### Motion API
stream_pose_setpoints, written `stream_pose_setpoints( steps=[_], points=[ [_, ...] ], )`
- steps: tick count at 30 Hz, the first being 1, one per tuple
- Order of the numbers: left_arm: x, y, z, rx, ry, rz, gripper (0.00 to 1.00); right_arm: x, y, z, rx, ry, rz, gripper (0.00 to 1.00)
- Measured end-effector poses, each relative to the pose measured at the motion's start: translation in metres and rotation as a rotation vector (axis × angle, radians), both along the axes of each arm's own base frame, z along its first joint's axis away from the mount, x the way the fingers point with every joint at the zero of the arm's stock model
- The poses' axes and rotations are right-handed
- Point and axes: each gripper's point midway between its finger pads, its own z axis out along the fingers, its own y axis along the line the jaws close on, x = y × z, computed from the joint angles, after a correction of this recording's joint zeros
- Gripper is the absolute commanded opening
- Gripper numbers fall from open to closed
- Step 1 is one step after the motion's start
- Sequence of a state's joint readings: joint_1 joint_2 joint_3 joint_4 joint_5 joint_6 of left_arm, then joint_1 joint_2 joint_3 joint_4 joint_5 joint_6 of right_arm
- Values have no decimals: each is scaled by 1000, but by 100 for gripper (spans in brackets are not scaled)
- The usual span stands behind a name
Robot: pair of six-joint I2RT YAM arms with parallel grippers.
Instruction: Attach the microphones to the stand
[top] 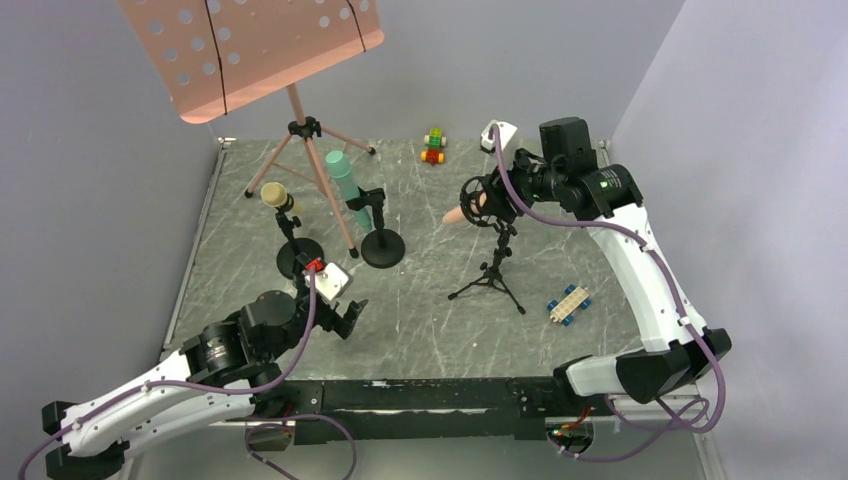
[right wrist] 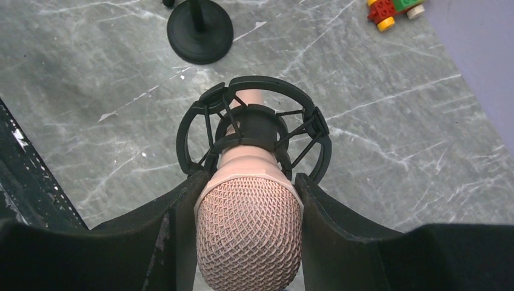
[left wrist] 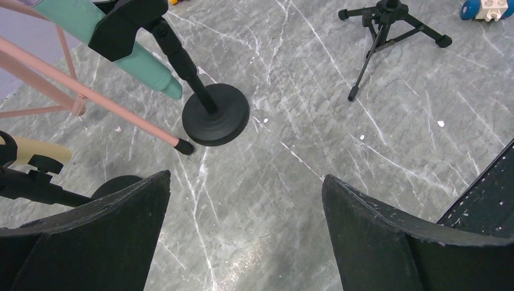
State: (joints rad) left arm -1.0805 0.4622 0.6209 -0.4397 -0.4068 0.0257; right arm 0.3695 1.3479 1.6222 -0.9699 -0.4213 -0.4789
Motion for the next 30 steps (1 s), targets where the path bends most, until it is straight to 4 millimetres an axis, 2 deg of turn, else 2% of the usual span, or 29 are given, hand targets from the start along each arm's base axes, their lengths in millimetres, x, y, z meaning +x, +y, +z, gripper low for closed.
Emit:
stream_pose_setpoints(
  steps=[3,8,17,23,30],
  points=[
    [0,0,0,-2,-1,0,99,1,2,-4,4,14,4,56],
    [0,0,0,-2,0,-2,99,-1,5,-4,20,30,11,73],
    [0,0,0,-2,0,-3,99,-6,8,0,77,68,32,76],
    [-1,0,0,-2,0,-3,99,-6,2,24,157,49,45,76],
    [-1,1,2,-13,-2,-2,99,-25,-15,51,256,4,64,77]
  ],
)
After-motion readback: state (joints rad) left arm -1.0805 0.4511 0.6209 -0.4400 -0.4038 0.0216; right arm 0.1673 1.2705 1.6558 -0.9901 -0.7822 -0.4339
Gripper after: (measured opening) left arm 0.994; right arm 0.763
